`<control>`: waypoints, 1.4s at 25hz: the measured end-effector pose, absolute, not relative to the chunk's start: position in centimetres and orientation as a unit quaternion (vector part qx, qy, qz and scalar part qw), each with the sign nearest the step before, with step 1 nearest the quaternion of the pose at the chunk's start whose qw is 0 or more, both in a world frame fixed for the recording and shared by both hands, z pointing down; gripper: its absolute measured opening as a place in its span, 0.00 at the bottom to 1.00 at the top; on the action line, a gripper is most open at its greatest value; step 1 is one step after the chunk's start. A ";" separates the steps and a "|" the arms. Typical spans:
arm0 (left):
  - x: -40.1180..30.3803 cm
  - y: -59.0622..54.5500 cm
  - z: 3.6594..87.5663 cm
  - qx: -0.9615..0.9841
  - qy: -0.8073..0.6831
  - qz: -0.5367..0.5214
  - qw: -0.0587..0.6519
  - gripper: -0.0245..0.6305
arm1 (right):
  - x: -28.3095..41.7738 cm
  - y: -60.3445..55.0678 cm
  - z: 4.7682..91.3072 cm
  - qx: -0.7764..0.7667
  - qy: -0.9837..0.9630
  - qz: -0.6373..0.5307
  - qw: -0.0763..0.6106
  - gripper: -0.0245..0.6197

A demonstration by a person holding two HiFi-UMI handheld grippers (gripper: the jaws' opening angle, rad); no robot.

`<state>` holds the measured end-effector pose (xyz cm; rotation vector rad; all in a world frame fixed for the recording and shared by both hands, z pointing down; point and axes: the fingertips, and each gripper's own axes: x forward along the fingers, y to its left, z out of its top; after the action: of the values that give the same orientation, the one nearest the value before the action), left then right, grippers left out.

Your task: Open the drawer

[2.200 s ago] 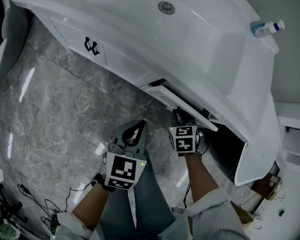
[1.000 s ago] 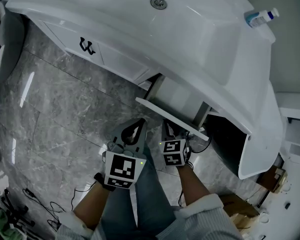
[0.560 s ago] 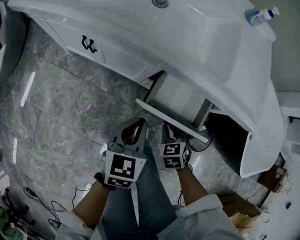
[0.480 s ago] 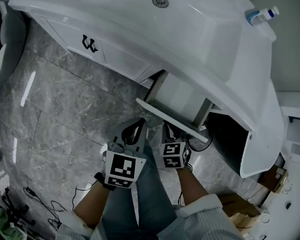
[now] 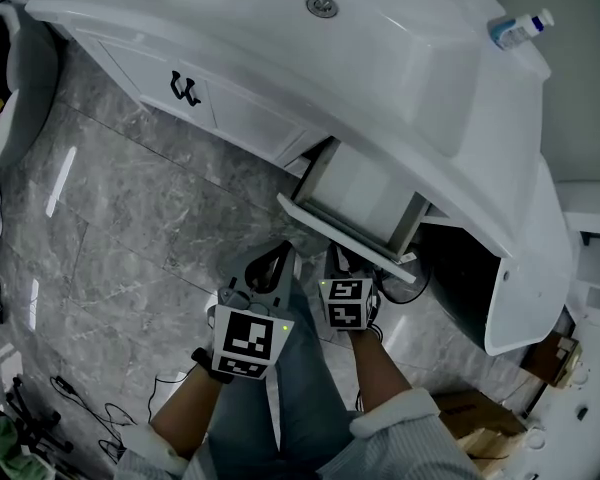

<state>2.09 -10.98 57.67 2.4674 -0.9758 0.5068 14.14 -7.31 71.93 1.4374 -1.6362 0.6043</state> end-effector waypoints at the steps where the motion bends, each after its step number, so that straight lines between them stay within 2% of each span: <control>1: 2.0 -10.9 57.6 0.892 -0.353 0.183 0.218 0.06 | 14.2 -7.2 71.9 0.579 -0.652 0.242 0.426 0.12; 10: 2.1 -10.3 56.4 0.896 -0.349 0.181 0.206 0.06 | 13.8 -5.3 70.7 0.584 -0.651 0.249 0.415 0.12; 18: 2.0 -9.6 53.0 0.893 -0.358 0.180 0.203 0.06 | 12.0 -4.8 65.3 0.607 -0.664 0.272 0.341 0.12; 26: 4.0 -9.5 45.9 0.898 -0.365 0.152 0.194 0.06 | 10.6 -6.0 54.4 0.606 -0.708 0.264 0.247 0.12; 35: 6.4 -9.4 34.8 0.915 -0.351 0.101 0.173 0.06 | 12.2 -7.9 39.3 0.605 -0.747 0.247 0.122 0.09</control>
<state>6.40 -9.45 34.82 2.5935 -0.9960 0.2865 12.24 -7.92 39.33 1.7658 -2.1797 0.7211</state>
